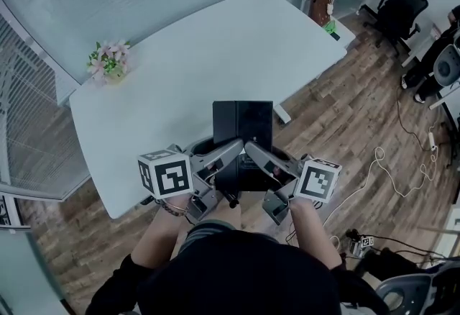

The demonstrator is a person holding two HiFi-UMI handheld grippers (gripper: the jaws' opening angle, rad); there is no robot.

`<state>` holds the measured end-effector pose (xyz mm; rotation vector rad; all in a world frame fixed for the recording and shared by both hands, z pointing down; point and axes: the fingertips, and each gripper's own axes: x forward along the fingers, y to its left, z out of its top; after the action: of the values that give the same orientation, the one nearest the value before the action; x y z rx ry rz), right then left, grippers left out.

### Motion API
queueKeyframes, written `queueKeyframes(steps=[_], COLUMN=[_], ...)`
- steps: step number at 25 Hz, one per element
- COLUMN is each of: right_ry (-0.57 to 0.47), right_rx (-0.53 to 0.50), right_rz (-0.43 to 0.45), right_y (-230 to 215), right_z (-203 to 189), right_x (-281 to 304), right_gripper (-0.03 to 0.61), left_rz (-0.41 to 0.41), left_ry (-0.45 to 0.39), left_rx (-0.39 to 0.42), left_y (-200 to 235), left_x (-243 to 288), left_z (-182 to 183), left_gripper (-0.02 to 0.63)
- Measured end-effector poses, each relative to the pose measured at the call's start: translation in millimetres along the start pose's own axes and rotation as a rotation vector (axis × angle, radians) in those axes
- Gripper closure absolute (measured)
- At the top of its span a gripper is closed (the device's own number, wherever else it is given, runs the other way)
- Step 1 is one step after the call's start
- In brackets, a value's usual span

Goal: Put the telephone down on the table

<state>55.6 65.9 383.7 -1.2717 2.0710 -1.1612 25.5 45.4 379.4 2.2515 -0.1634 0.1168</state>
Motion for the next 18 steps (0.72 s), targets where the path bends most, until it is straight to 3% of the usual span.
queueKeyframes(steps=[18], right_ry=[0.042], right_rx=[-0.011], right_rz=[0.006], right_y=[-52.7], right_z=[101.0], right_x=[98.6], right_gripper=[0.394], left_rz=[0.007], left_ry=[-0.033], left_rx=[-0.021], left_y=[75.7], left_x=[60.8], left_z=[112.5], left_gripper=[0.393])
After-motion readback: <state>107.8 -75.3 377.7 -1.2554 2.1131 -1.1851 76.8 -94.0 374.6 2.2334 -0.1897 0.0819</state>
